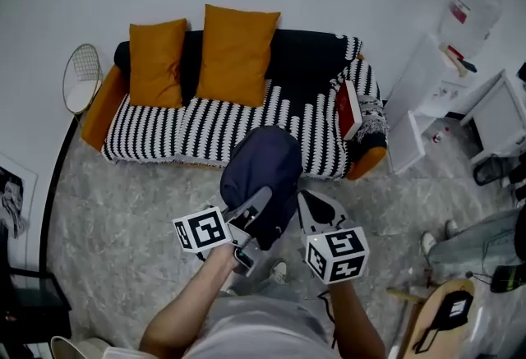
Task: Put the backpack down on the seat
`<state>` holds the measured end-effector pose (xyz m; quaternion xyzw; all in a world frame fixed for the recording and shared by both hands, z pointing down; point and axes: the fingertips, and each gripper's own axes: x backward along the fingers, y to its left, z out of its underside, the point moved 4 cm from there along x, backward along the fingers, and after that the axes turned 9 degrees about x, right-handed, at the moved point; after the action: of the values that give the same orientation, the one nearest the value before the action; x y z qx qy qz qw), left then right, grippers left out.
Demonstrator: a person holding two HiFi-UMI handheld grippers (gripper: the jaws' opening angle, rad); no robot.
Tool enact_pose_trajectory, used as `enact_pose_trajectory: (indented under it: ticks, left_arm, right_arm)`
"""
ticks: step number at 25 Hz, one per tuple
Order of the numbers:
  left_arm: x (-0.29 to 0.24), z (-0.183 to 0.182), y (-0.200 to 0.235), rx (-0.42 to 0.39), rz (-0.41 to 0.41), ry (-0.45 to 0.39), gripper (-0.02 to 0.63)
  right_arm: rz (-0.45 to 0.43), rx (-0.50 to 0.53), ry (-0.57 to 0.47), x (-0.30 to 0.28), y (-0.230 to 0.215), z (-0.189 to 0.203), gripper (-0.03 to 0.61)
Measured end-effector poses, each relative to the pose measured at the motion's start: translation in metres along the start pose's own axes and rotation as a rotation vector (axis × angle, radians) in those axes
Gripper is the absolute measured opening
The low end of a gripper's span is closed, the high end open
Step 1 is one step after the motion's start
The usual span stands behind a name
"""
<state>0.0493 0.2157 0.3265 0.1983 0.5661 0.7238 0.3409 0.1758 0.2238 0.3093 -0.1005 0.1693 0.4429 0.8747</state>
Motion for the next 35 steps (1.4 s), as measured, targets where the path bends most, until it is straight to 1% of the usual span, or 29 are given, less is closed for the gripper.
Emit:
enact_pose_trajectory:
  ticks: [7, 14, 19, 30, 35]
  left_arm:
    - [-0.02, -0.012, 0.003, -0.008, -0.021, -0.032, 0.046]
    - [-0.032, -0.032, 0.017, 0.01, -0.028, -0.061, 0.046]
    - [-0.044, -0.056, 0.038, 0.042, -0.036, -0.066, 0.046]
    - [-0.091, -0.127, 0.089, 0.064, -0.054, 0.001, 0.046]
    - [-0.114, -0.163, 0.113, 0.063, -0.059, 0.054, 0.046]
  right_arm:
    - [-0.031, 0.002, -0.01, -0.016, -0.022, -0.003, 0.002]
    - [-0.065, 0.016, 0.013, -0.046, -0.028, -0.005, 0.002]
    - [-0.067, 0.021, 0.041, -0.075, -0.035, -0.007, 0.002]
    - [-0.05, -0.017, 0.106, -0.173, -0.06, -0.016, 0.002]
    - [-0.046, -0.029, 0.129, -0.221, -0.071, -0.024, 0.002]
